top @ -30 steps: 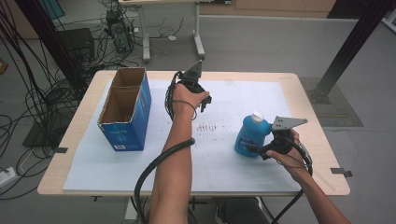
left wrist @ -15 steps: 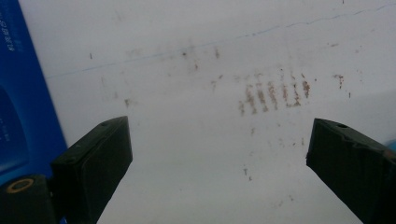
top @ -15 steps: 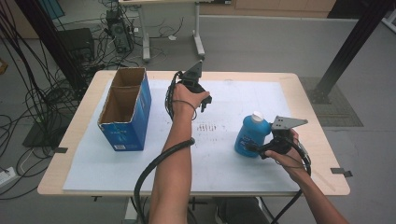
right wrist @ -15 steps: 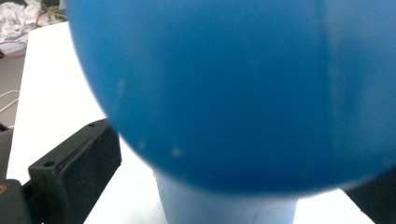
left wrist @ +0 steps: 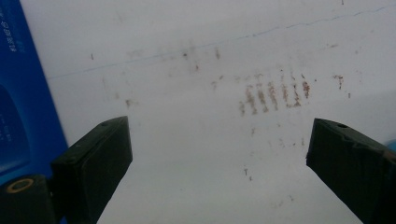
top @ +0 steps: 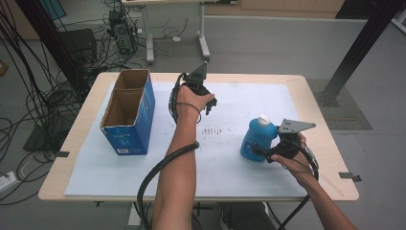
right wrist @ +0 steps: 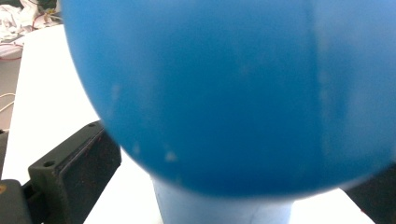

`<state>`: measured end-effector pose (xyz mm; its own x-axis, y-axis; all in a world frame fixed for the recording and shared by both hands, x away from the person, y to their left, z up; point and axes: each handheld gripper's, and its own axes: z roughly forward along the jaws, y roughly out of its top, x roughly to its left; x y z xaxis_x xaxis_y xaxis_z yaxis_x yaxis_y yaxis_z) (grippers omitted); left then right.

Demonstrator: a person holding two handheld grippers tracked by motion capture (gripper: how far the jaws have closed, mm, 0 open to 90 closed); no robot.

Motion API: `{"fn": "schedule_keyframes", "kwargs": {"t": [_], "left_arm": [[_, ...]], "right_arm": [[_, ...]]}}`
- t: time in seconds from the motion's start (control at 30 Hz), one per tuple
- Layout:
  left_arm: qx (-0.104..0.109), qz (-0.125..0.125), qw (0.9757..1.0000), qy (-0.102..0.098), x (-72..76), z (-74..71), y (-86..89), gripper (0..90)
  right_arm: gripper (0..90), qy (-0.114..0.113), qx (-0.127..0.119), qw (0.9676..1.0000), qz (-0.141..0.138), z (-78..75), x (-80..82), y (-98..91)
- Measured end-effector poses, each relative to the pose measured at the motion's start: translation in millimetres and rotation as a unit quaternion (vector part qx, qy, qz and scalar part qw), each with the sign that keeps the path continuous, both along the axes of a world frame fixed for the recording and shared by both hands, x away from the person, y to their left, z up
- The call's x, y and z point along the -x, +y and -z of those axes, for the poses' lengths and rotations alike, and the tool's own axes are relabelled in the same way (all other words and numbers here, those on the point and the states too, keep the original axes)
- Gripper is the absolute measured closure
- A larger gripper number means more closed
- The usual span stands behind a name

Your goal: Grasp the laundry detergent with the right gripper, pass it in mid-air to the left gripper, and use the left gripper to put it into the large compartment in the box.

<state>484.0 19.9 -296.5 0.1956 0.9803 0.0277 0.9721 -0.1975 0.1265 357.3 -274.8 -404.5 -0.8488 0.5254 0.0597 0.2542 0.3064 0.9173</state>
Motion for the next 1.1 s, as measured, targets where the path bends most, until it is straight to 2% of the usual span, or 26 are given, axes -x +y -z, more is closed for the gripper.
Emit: {"fn": "schedule_keyframes", "kwargs": {"t": [1.1], "left_arm": [[0.017, -0.009, 0.9998, -0.007, -2.2, 1.4, 0.8, 7.0]], "right_arm": [[0.6, 0.001, 0.007, 1.0, 0.0, 1.3, -2.2, 1.5]]}}
